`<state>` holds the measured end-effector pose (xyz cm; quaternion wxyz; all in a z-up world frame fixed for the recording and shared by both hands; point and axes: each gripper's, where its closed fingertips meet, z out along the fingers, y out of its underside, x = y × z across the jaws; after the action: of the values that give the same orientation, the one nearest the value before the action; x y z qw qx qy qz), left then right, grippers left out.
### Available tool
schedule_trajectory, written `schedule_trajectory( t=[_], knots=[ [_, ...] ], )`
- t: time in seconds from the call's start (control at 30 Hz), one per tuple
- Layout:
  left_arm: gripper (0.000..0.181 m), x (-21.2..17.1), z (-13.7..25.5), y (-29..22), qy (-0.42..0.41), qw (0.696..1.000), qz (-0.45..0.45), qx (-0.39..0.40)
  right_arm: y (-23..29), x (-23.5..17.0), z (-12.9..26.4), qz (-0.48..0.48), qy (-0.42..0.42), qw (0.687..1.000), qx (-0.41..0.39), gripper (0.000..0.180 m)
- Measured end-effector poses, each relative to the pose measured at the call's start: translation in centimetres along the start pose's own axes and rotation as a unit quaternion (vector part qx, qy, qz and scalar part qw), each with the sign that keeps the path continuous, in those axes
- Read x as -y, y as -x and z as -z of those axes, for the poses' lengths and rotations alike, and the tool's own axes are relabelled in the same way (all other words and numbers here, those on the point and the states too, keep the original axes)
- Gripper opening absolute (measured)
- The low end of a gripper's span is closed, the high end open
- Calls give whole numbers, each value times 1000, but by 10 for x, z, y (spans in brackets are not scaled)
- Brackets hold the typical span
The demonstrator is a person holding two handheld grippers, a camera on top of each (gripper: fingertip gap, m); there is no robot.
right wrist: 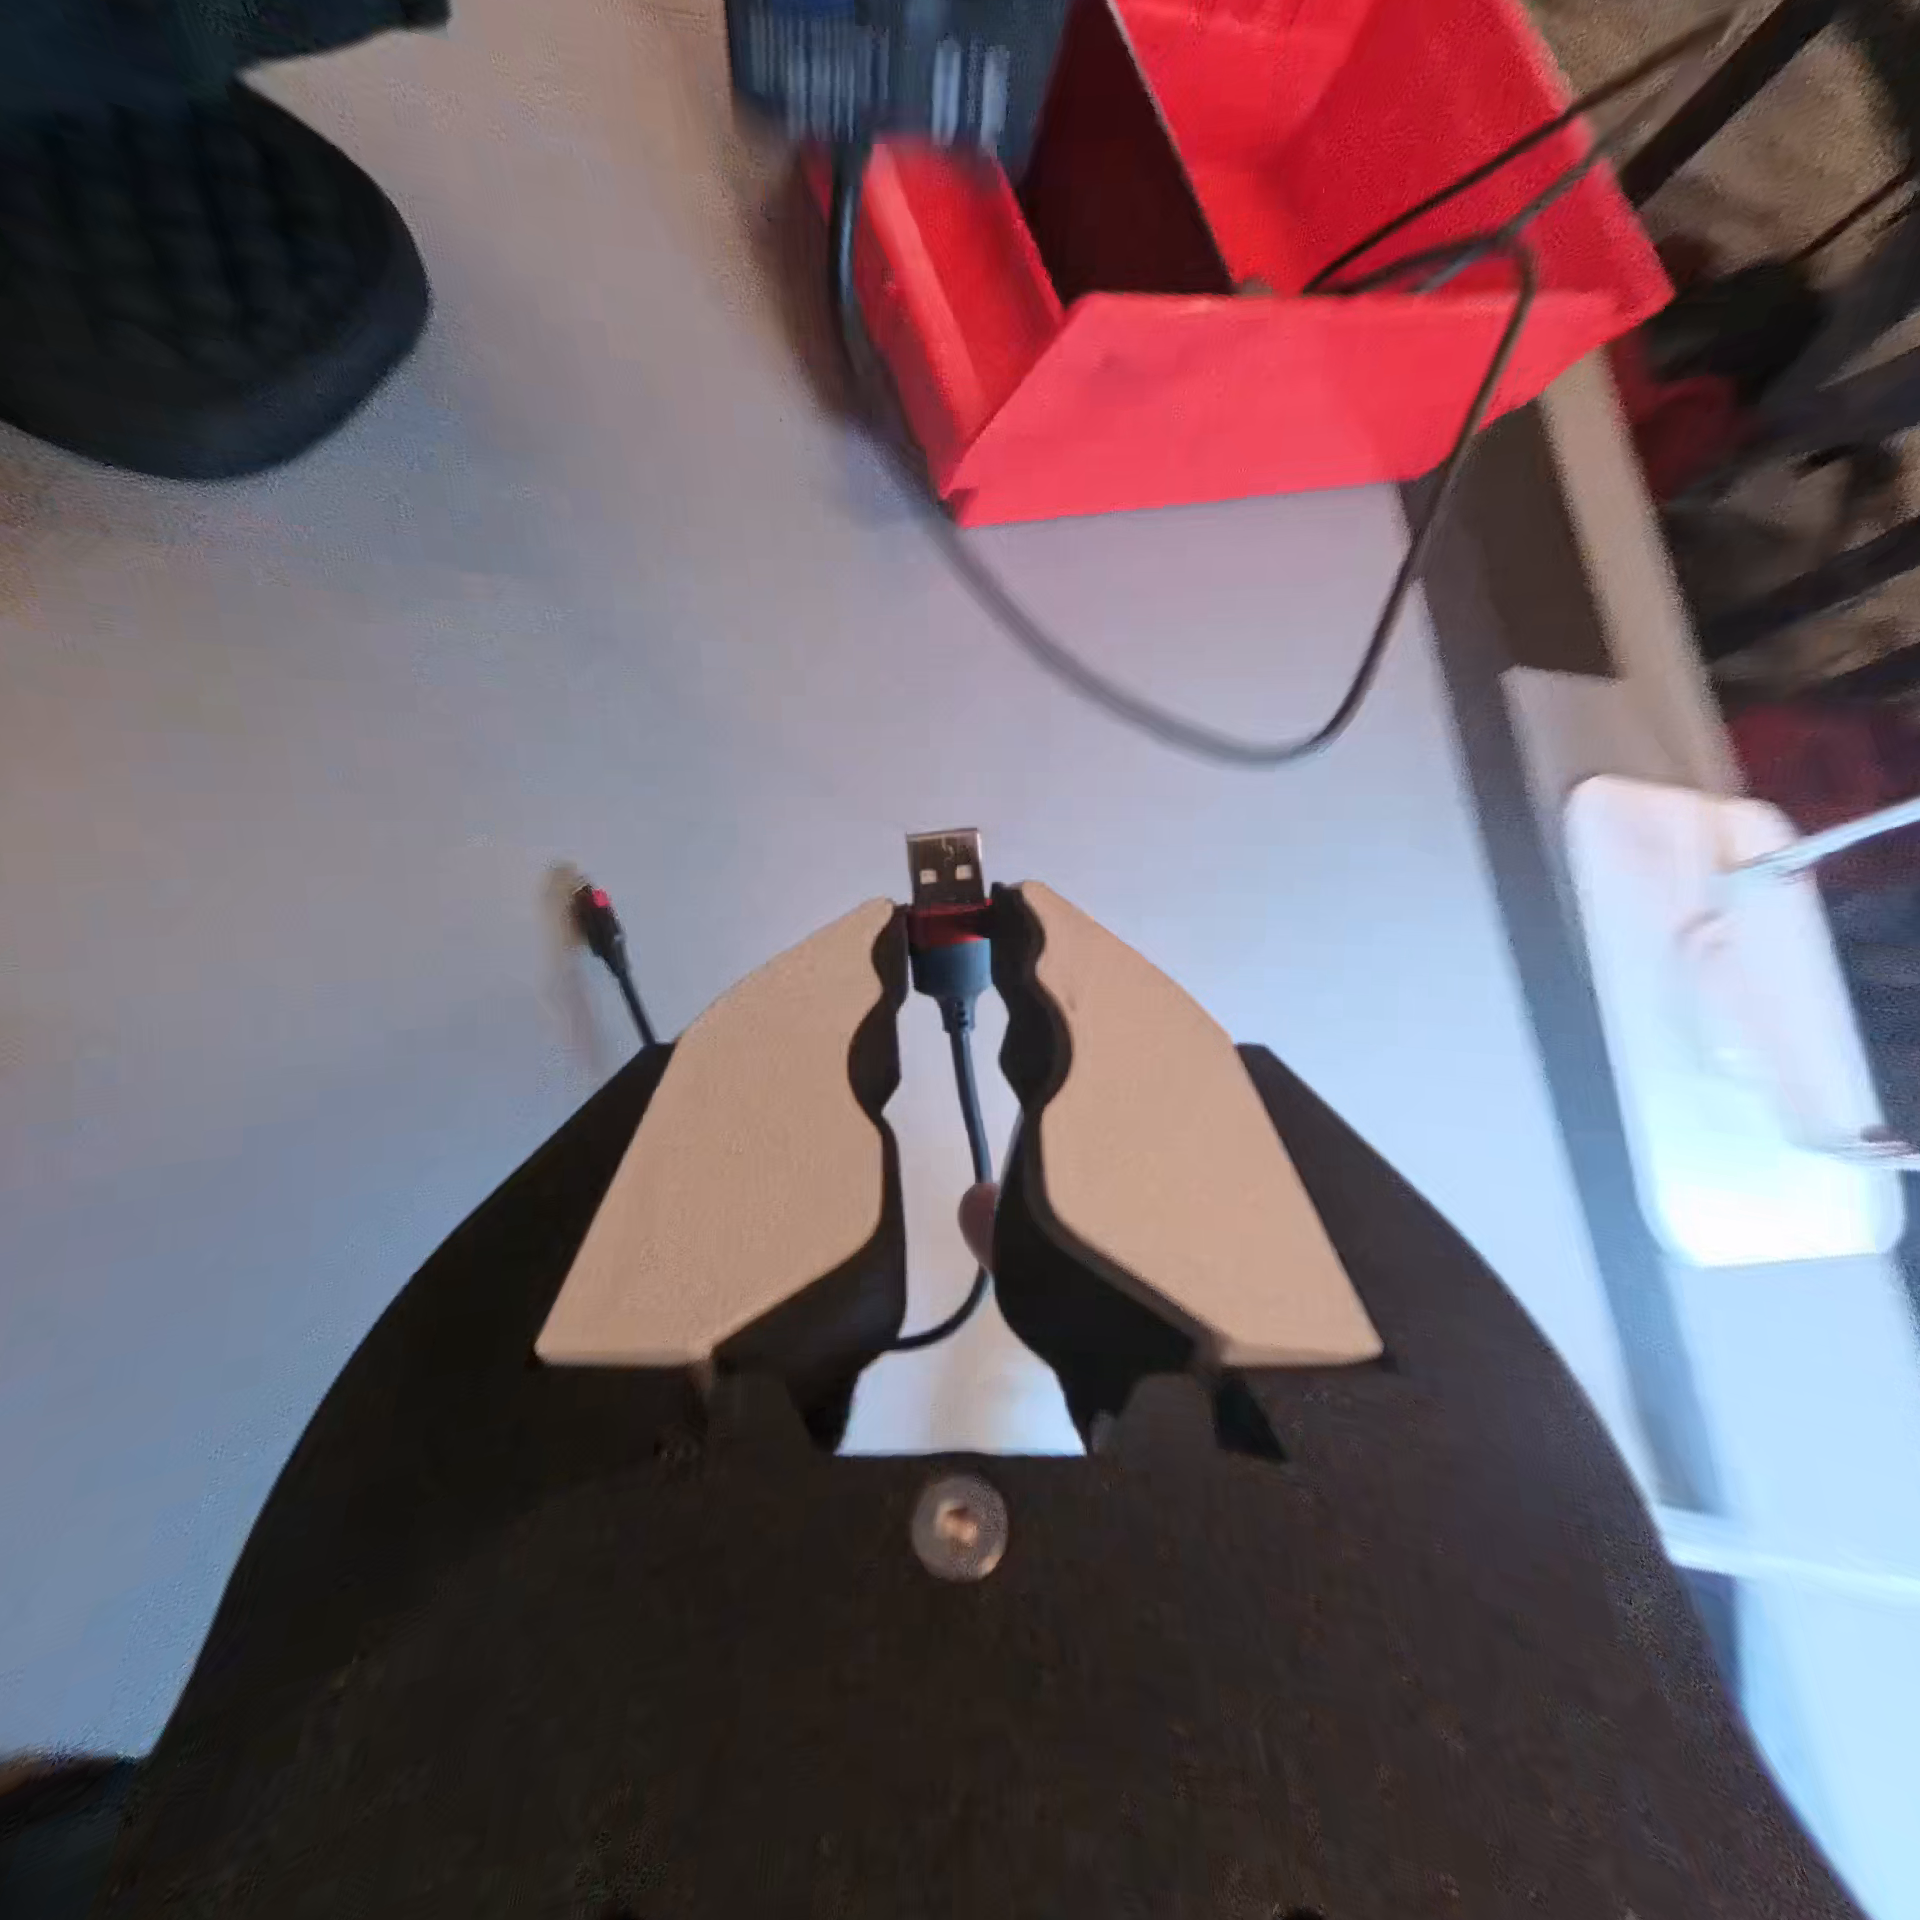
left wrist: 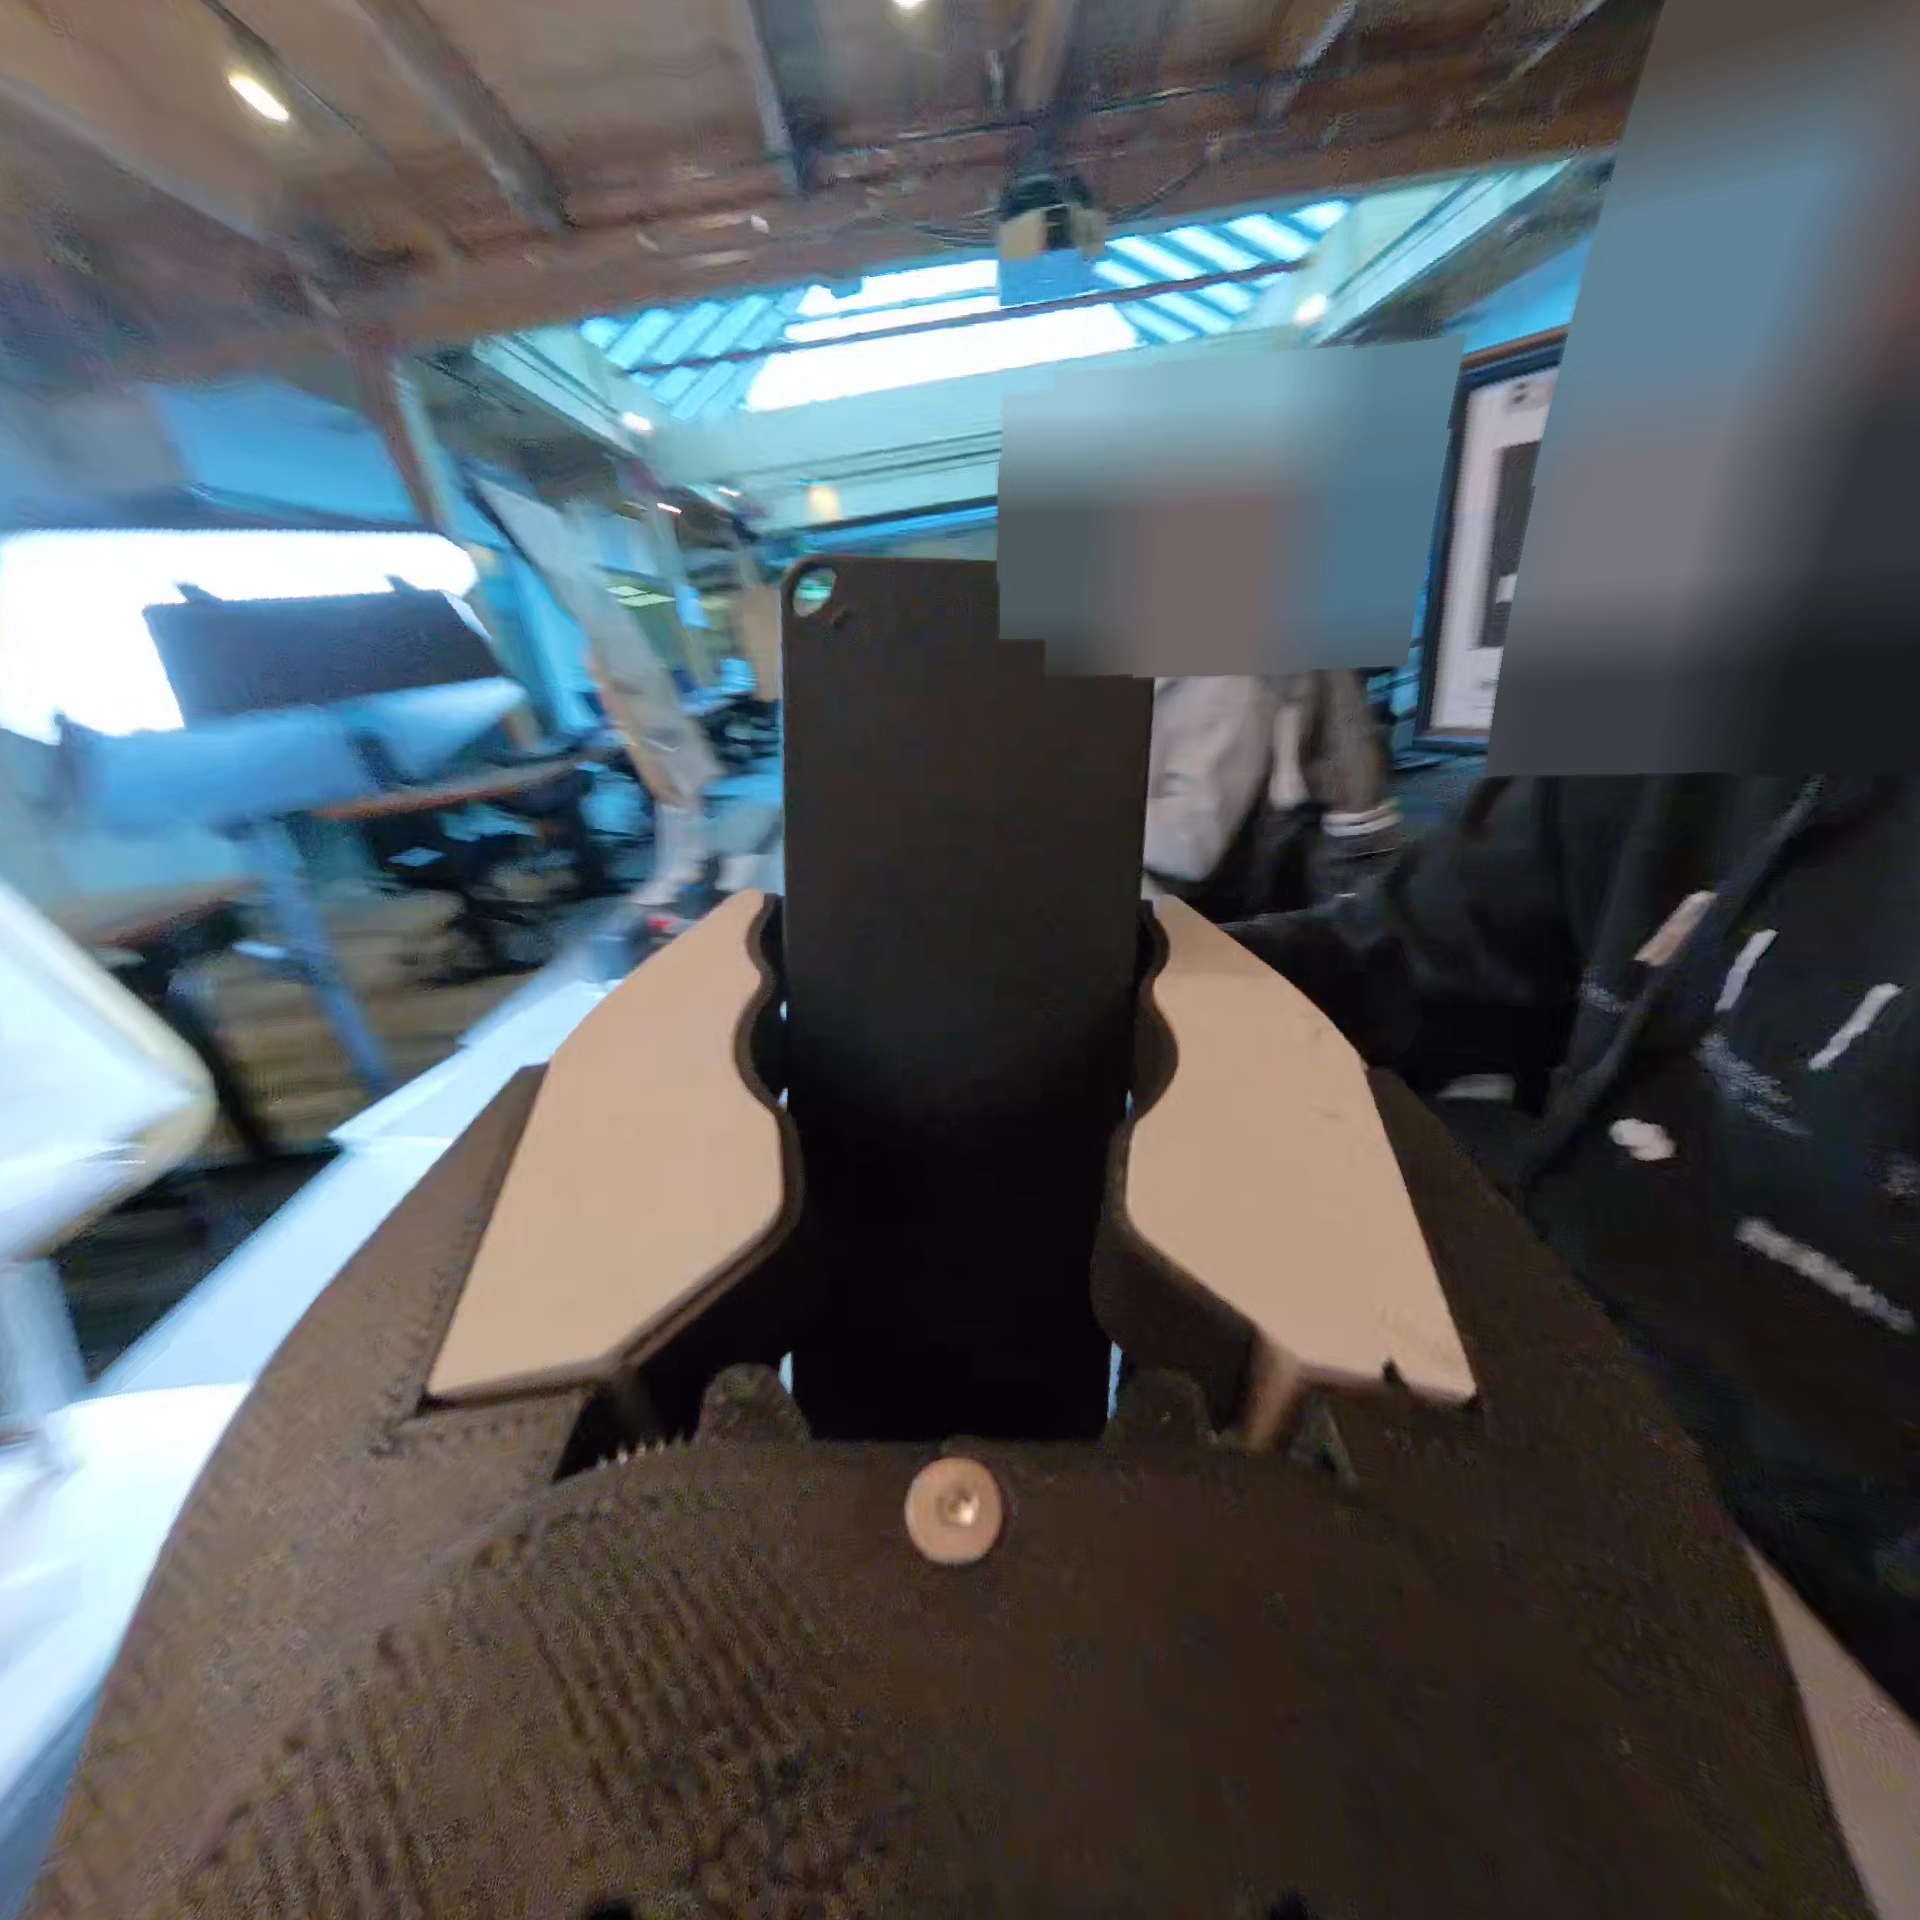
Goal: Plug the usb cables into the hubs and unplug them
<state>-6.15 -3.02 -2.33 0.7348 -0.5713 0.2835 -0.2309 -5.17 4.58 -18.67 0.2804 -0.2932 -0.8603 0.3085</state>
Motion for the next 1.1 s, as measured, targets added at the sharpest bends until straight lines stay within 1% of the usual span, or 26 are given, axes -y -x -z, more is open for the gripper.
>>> schedule_trajectory(
  t=[0.03, 0.1, 0.13, 0.17, 0.27, 0.3, 0.37, 0.4, 0.43, 0.47, 0.57, 0.6, 0.63, 0.67, 0.7, 0.73, 0.77, 0.8, 0.87, 0.93, 1.0, 1.1],
  knots=[
    [64, 13, 14, 2, 3, 999, -32, 27, -2, -3, 5, -20, -5, 1000, 20, 16],
    [64, 36, 40, 5, -14, 996, -60, 69, -16, 10, 31, -41, -60, 997, 23, 16],
    [64, 45, 51, 7, -25, 994, -62, 85, -24, 16, 46, -52, -83, 995, 15, 16],
    [64, 51, 59, 10, -35, 993, -63, 96, -35, 18, 62, -55, -98, 994, -10, 16],
    [64, 51, 67, 16, -37, 991, -62, 109, -65, 24, 114, -48, -157, 980, -115, 16],
    [64, 47, 64, 18, -32, 992, -58, 109, -78, 26, 135, -50, -181, 968, -164, 16],
    [64, 37, 55, 19, -20, 994, -47, 101, -102, 29, 181, -45, -232, 932, -276, 16],
    [64, 31, 48, 20, -11, 995, -42, 95, -110, 26, 199, -43, -244, 915, -318, 16],
    [64, 24, 42, 20, 0, 995, -39, 90, -118, 17, 209, -47, -237, 905, -350, 16],
    [64, 17, 35, 19, 11, 996, -36, 85, -125, 4, 212, -53, -212, 904, -367, 16],
    [66, 1, 18, 17, 29, 997, -22, 66, -143, -46, 195, -97, -113, 915, -376, 16],
    [64, -5, 13, 16, 34, 997, -17, 60, -148, -69, 183, -128, -63, 920, -365, 16],
    [64, -10, 8, 16, 39, 998, -13, 57, -153, -99, 173, -166, 5, 918, -361, 15],
    [64, -15, 4, 15, 45, 998, -10, 53, -163, -129, 173, -177, 73, 898, -395, 17],
    [64, -21, 0, 14, 52, 997, -6, 48, -171, -151, 177, -162, 128, 877, -434, 19],
    [64, -26, -4, 14, 58, 997, -2, 44, -173, -166, 176, -154, 163, 868, -443, 23],
    [64, -30, -6, 14, 63, 997, 0, 42, -174, -171, 174, -162, 170, 866, -440, 30],
    [64, -34, -9, 14, 67, 997, 2, 40, -175, -168, 172, -169, 154, 870, -438, 33],
    [64, -40, -13, 13, 71, 997, 10, 34, -175, -149, 172, -170, 110, 877, -436, 33],
    [64, -46, -16, 13, 75, 997, 16, 28, -169, -121, 168, -152, 62, 894, -417, 34],
    [64, -51, -21, 10, 78, 996, 22, 20, -151, -77, 152, -119, -13, 926, -358, 40],
    [64, -53, -29, 5, 66, 997, 31, 4, -100, -3, 117, -74, -130, 965, -215, 45]
  ],
)
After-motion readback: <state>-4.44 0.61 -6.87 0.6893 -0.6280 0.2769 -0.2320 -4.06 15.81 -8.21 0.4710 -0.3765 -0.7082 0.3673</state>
